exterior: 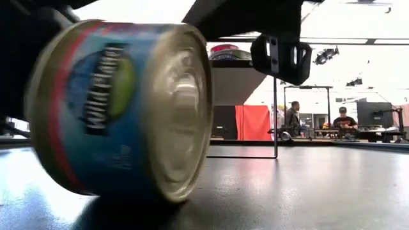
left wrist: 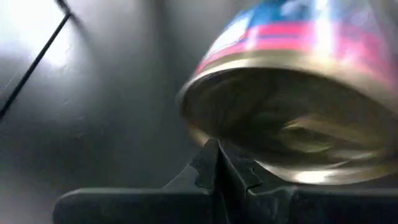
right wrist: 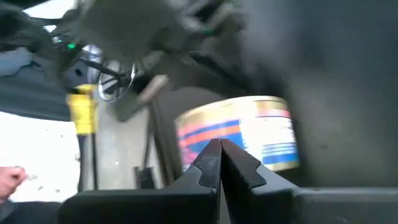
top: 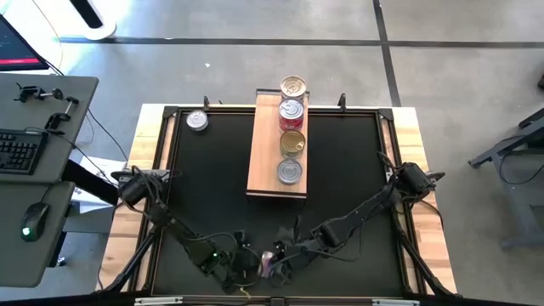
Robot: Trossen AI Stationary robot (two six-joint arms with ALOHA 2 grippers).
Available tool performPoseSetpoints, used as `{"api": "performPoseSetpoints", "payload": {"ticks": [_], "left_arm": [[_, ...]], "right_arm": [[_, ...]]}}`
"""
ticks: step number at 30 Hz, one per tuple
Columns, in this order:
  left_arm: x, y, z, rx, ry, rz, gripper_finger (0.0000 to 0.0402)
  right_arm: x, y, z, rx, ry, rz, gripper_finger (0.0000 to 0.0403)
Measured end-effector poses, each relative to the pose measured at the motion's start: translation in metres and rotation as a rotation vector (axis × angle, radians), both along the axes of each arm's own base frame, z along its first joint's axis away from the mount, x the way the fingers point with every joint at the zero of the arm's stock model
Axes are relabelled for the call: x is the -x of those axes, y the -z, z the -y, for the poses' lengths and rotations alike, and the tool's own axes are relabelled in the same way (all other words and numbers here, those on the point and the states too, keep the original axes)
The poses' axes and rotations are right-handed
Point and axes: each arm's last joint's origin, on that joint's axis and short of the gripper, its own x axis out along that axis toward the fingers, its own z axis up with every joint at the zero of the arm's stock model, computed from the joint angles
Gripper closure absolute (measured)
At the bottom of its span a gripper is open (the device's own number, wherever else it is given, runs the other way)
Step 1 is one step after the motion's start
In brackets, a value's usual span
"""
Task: Stack canned seafood by type on shelf
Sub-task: Stack the blue-pink tuna can on top of the blue-pink tuna can on the shelf
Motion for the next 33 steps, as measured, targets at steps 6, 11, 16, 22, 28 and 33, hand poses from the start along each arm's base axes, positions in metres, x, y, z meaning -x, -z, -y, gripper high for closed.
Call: {"api": "performPoseSetpoints", "payload": {"ticks": [6,11,16,22,28,33], "left_arm": [[0.006,-0.005,-0.011,-0.044,-0.025,-0.075,0.0401],[0.025,-0.027,-0.024,-0.126,-0.126,-0.121,0.0401],[0.038,-0.053,-0.017,-0.028,-0.164,-0.032,0.0401],[0.043,-0.067,0.023,0.262,-0.006,0.082,0.0401],[0.044,-0.058,0.051,0.417,0.076,0.15,0.0401],[0.028,-0.037,0.048,0.413,0.043,0.118,0.0401]], "right_arm": [[-0.003,-0.01,0.012,0.03,-0.03,0.011,0.0403],[0.0,-0.036,0.023,0.01,-0.029,0.057,0.0403],[0.004,-0.048,0.022,-0.036,-0.149,0.07,0.0403],[0.017,-0.037,0.017,-0.011,-0.254,-0.074,0.0403],[0.026,-0.03,0.013,0.052,-0.292,-0.143,0.0403],[0.027,-0.029,0.014,0.076,-0.272,-0.155,0.0403]]}}
